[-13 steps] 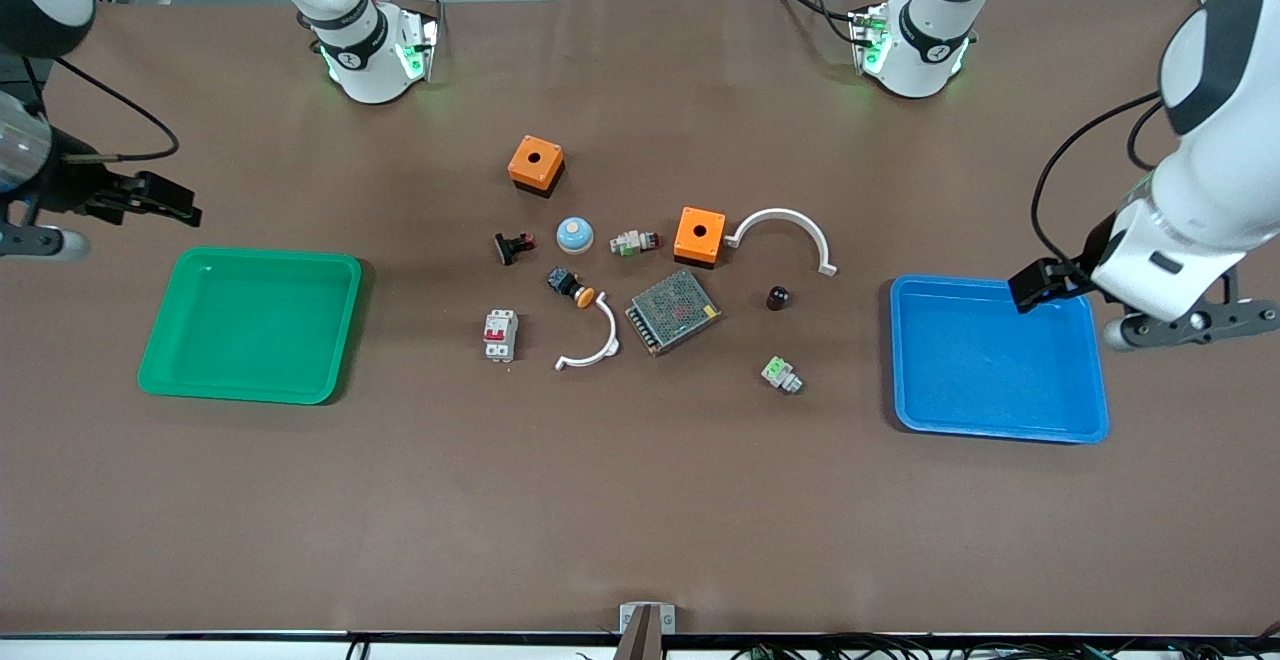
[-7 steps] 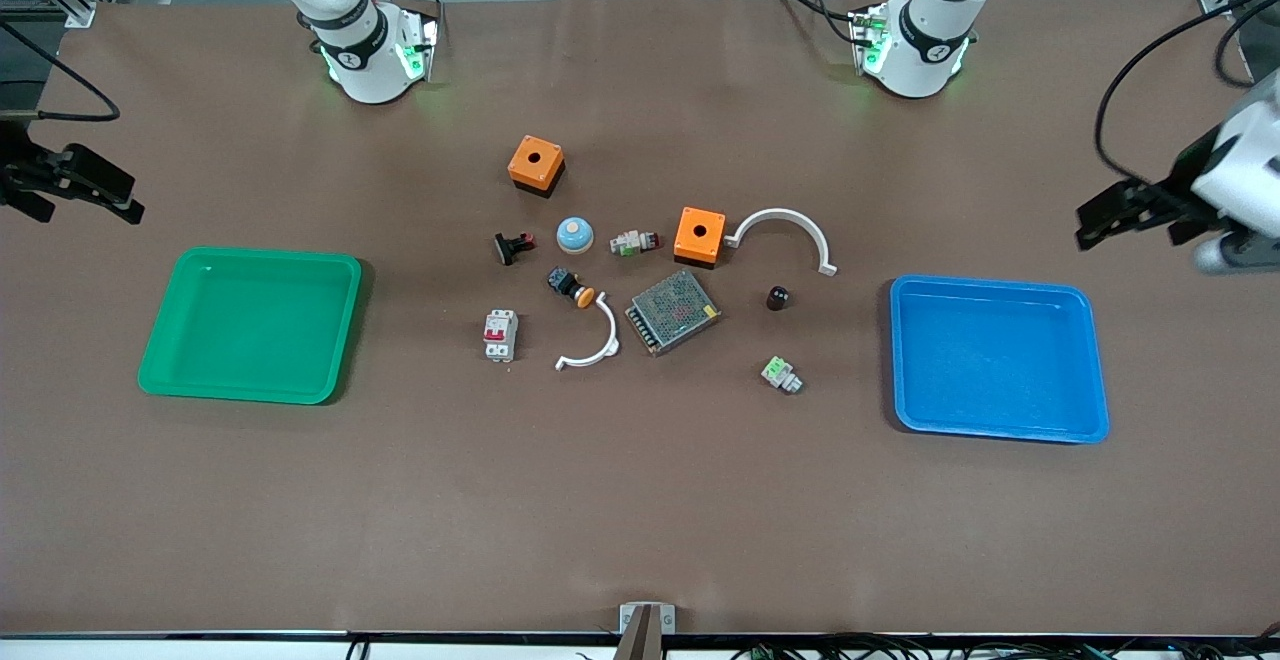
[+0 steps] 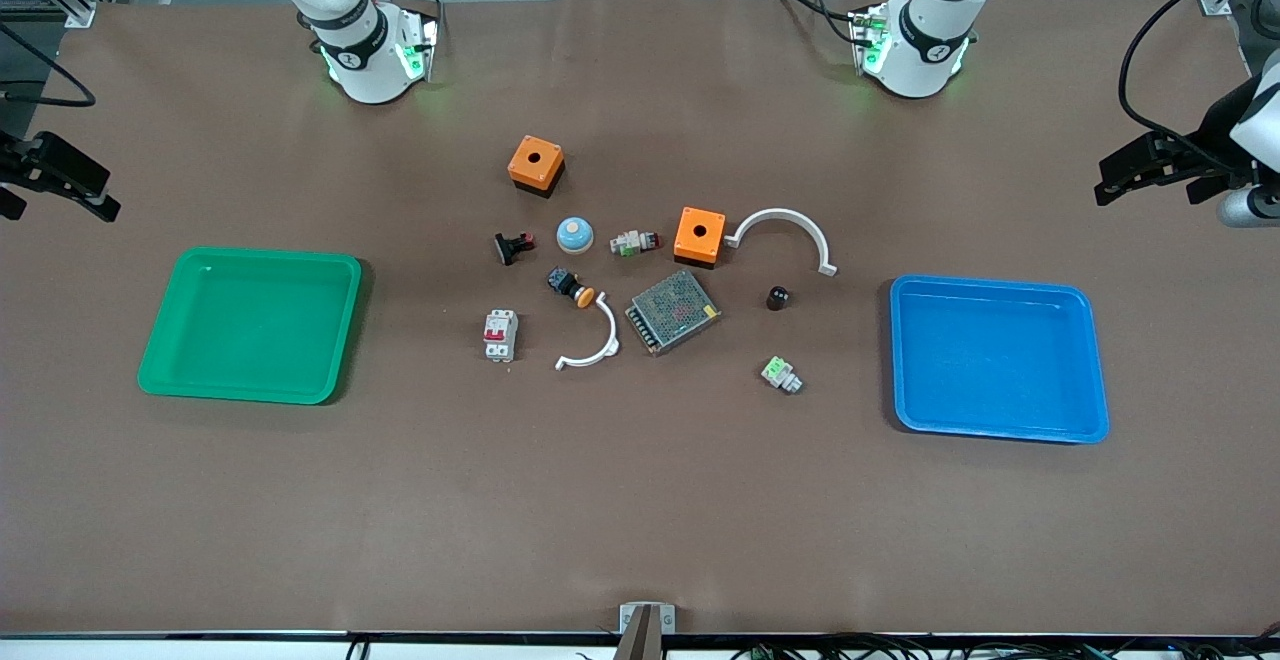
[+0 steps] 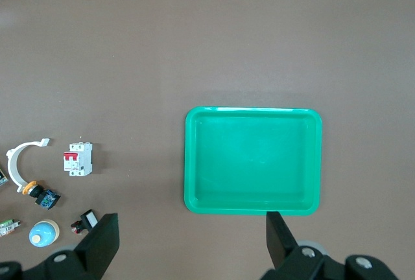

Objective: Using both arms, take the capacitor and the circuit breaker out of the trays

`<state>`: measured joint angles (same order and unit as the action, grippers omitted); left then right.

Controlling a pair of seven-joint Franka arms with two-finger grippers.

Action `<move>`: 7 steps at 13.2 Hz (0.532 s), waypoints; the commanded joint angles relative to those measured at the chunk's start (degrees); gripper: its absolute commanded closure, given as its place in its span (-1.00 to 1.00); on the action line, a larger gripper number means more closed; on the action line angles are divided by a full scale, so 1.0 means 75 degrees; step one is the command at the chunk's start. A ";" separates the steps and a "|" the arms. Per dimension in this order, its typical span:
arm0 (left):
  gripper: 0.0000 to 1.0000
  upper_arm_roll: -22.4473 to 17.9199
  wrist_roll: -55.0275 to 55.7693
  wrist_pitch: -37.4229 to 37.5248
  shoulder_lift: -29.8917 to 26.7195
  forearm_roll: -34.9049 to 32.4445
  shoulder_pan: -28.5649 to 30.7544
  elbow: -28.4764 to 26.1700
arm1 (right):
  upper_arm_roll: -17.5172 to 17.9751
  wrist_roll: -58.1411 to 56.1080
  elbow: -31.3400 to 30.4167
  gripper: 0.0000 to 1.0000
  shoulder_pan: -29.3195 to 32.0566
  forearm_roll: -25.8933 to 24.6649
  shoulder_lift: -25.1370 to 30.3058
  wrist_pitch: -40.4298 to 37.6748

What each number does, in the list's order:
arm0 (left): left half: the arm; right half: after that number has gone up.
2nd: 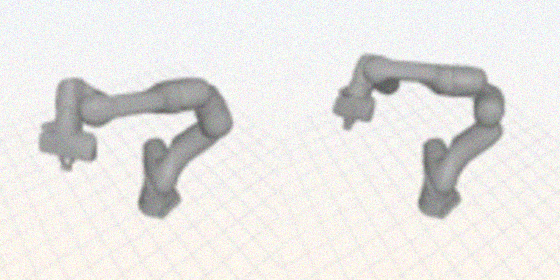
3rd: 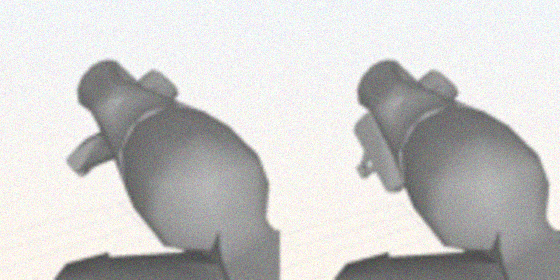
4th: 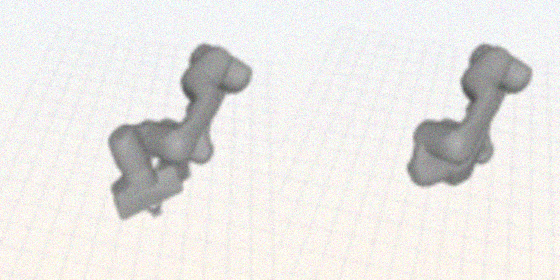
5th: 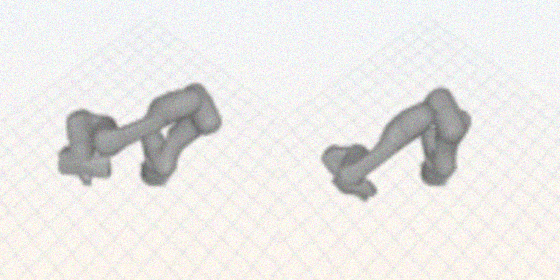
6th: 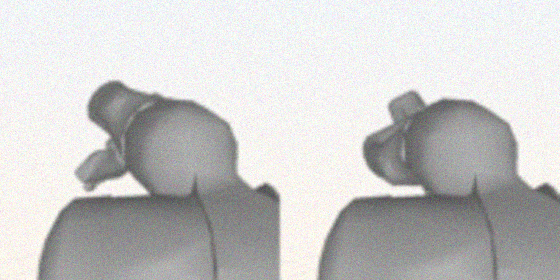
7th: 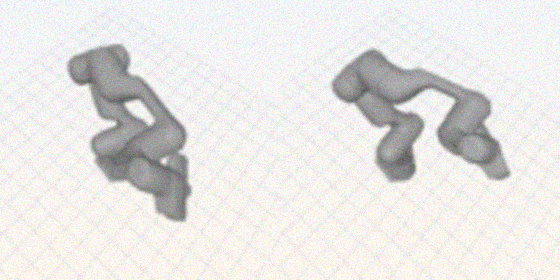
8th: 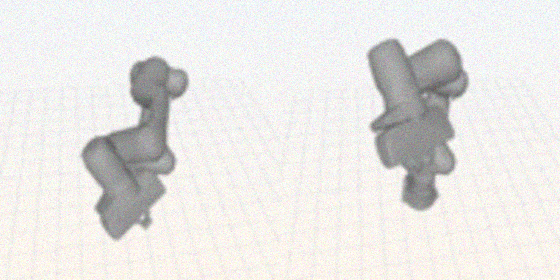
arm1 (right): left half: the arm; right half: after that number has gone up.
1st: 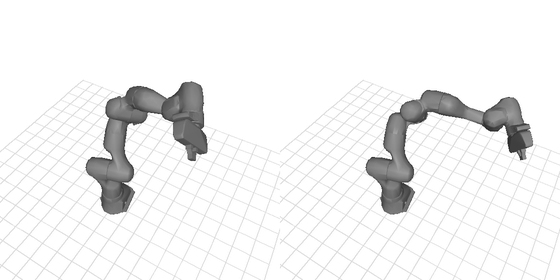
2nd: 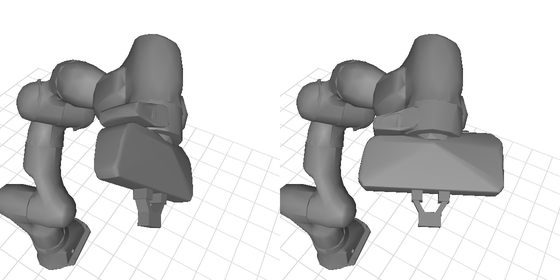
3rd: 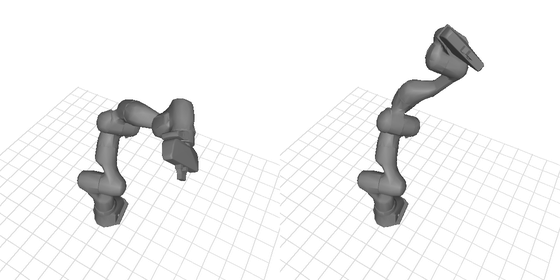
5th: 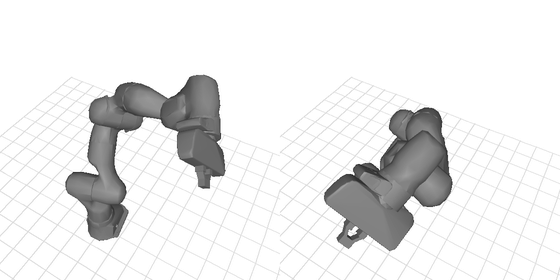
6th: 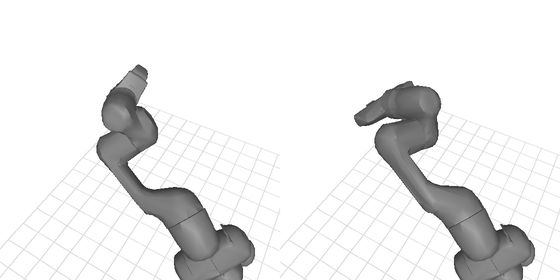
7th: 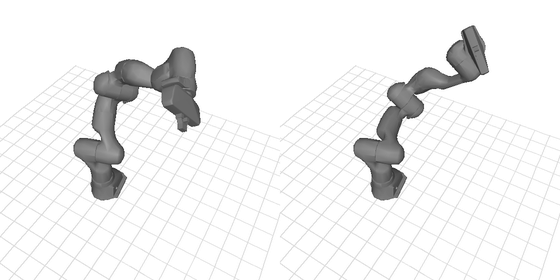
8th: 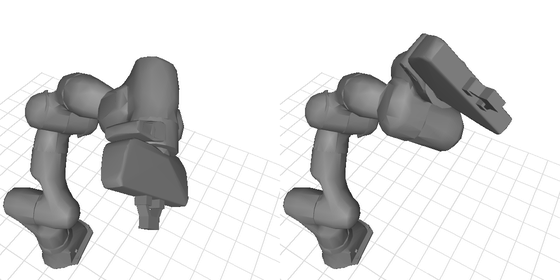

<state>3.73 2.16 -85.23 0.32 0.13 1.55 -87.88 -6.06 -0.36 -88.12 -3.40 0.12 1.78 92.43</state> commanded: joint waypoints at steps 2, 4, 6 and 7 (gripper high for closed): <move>-1.00 -0.0192 -0.0136 -0.0051 -0.0465 0.0111 -0.0277 -0.0517 | 0.0081 -0.0023 0.0136 -1.00 0.0021 0.0019 -0.0085 -0.0078; -1.00 -0.0180 -0.0125 -0.0086 -0.0465 0.0111 -0.0266 -0.0541 | 0.0081 -0.0023 0.0136 -1.00 0.0020 0.0007 -0.0109 -0.0090; -1.00 -0.0169 -0.0125 -0.0086 -0.0477 0.0111 -0.0265 -0.0564 | 0.0081 -0.0046 0.0124 -1.00 0.0032 0.0007 -0.0109 -0.0125; -1.00 -0.0180 -0.0125 -0.0097 -0.0488 0.0111 -0.0265 -0.0564 | 0.0081 -0.0046 0.0124 -1.00 0.0032 0.0007 -0.0109 -0.0125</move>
<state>3.17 2.12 -85.30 -1.72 0.14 0.03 -90.57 -5.70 -0.36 -88.10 -3.44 0.13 1.38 92.28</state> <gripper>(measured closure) 0.000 0.000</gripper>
